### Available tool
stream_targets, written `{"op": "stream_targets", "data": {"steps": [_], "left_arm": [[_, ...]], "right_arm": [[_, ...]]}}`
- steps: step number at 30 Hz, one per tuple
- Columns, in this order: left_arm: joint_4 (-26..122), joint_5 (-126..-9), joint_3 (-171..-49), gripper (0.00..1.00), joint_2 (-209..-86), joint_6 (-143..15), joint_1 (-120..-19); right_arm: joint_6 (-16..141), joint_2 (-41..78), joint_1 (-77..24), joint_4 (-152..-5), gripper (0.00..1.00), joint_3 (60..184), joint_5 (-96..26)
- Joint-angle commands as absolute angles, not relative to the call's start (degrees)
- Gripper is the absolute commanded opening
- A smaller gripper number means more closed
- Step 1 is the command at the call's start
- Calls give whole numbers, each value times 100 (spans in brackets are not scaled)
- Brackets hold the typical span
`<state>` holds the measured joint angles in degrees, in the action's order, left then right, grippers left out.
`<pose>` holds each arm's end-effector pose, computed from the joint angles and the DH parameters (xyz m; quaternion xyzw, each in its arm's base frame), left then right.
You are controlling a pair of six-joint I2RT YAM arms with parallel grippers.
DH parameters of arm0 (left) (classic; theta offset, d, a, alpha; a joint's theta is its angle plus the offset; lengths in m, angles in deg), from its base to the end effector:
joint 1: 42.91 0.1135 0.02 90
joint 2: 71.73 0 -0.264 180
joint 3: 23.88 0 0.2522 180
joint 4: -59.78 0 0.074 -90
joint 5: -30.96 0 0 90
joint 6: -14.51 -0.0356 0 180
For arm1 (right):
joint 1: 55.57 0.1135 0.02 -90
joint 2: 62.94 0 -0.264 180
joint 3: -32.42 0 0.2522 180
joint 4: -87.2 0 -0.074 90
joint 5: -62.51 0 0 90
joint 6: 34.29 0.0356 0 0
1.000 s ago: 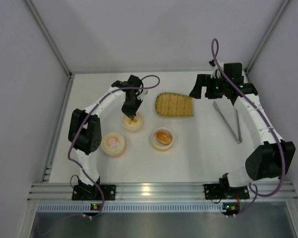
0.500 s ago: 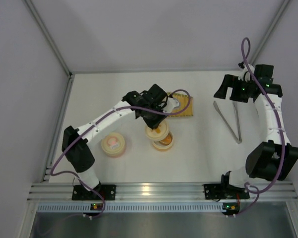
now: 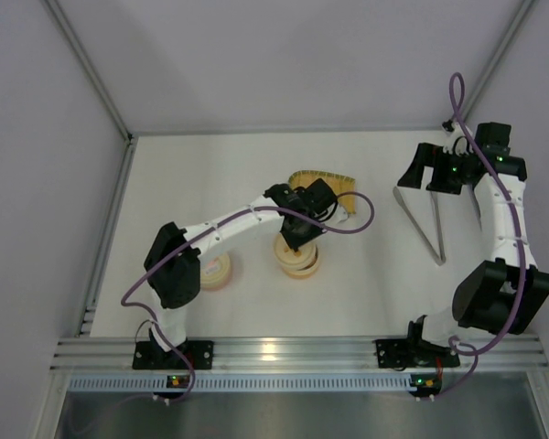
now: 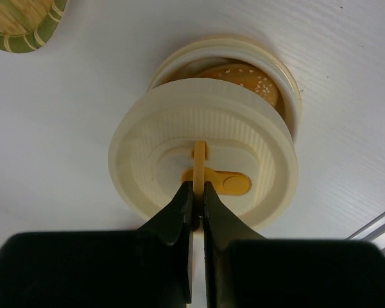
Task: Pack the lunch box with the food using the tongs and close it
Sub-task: Close the box lid on the packing box.
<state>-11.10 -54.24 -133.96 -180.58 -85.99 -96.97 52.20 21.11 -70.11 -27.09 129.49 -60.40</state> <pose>0.2346 -0.3185 0.2661 0.5189 0.8354 -0.0272 0.1792 0.2965 -0.0569 0.3503 -0.0029 0.9132 0.2169 0.3451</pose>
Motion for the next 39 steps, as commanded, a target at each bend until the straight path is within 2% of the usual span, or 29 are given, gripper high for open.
{"op": "stream_targets", "data": {"steps": [1,39], "left_arm": [[-1058,-5157,-13705,0,-18167,-8463,-9749],[-988,-5579,-13898,0,-18669,-8155,-9863]], "right_arm": [[5087,1985,-7121,-2613,99,13020,-6238],[5114,2161,-7183,-2701,99,12862,-6467]]}}
